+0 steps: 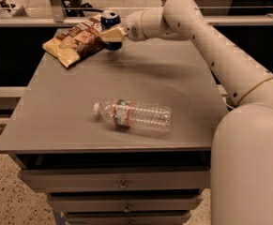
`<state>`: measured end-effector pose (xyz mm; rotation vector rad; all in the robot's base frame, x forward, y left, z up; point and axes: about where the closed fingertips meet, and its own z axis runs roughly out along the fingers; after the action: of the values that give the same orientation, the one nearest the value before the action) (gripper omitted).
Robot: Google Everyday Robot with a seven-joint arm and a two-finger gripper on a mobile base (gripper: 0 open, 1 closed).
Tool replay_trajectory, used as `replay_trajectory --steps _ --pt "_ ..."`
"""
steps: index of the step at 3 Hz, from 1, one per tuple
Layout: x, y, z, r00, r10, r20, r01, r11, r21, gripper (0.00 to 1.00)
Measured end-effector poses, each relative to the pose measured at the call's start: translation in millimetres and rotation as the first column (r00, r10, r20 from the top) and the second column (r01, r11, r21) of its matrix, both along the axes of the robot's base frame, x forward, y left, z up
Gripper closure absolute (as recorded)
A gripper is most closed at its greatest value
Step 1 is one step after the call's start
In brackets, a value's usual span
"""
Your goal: Move pepsi can near brown chip bag
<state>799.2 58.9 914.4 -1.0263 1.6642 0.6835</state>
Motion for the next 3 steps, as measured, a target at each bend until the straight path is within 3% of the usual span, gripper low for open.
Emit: replay_trajectory --steps 3 --pt "2.8 35.4 -23.9 0.9977 0.022 -0.064 -0.022 1.000 -0.008 0.35"
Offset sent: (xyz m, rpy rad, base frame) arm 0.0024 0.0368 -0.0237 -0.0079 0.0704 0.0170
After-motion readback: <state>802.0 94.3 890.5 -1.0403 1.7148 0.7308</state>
